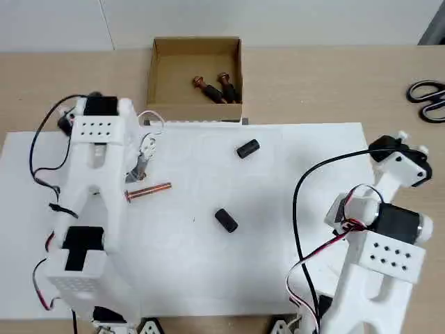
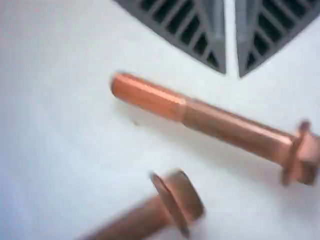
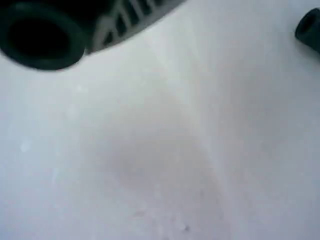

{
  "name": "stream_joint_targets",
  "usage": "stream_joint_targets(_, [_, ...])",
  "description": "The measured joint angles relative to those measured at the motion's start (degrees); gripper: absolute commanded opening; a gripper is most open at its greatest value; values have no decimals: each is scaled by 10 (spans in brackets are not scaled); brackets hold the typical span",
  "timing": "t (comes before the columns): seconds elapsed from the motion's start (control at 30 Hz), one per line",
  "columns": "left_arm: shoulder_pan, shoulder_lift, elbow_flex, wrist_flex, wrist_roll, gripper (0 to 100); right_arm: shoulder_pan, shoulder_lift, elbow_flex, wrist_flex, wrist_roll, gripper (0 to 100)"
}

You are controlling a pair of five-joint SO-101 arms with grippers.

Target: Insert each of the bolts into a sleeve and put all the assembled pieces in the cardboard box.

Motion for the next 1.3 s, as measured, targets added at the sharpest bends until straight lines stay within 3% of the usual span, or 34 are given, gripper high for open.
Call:
stream_joint_targets(0.43, [44, 23, 12, 8, 0, 17, 0, 0, 0, 0, 0, 2])
stream_joint_targets(0.7, [42, 86, 14, 8, 0, 224, 0, 0, 0, 0, 0, 2])
stream_joint_targets(1.3, [1, 96, 14, -32, 0, 229, 0, 0, 0, 0, 0, 2])
